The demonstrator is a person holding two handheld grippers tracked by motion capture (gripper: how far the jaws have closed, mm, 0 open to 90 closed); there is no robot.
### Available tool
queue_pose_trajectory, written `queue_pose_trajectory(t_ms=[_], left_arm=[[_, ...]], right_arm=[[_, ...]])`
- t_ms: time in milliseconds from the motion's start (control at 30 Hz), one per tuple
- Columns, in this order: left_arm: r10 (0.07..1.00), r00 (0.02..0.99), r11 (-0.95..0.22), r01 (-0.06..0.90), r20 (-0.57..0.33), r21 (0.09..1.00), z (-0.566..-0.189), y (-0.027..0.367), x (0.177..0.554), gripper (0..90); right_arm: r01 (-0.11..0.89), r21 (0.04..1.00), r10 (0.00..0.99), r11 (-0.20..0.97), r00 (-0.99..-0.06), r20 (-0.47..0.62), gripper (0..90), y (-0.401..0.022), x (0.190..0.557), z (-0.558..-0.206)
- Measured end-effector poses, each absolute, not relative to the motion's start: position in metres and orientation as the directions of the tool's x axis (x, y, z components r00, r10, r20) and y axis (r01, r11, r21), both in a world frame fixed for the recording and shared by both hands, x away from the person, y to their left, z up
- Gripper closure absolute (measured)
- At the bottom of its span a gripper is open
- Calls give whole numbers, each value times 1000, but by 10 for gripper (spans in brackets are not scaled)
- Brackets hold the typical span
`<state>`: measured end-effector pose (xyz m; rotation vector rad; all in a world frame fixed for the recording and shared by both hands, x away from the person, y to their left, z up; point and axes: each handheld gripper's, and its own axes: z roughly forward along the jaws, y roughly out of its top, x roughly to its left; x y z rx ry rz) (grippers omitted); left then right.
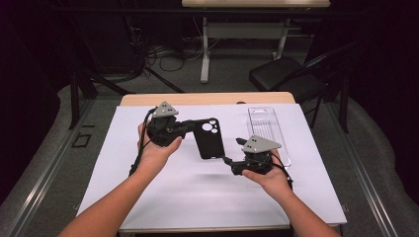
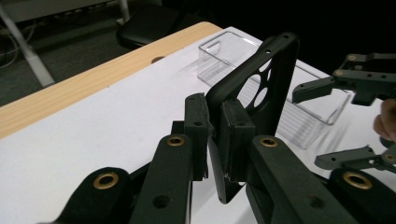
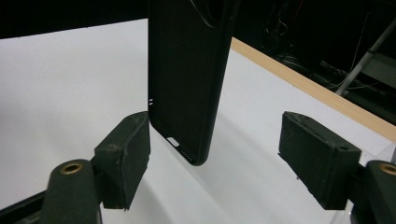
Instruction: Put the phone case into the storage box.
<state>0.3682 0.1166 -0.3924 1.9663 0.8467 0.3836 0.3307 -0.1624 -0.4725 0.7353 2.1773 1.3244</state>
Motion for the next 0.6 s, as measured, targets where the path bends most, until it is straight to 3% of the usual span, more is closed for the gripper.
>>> queue_pose_trajectory(t_ms=[600], left_arm=[[755,655,-349,426,-19,835,-395,108,374,832]], right_arm=[[290,898,707,332,-706,-33,79,-162,336,-471]])
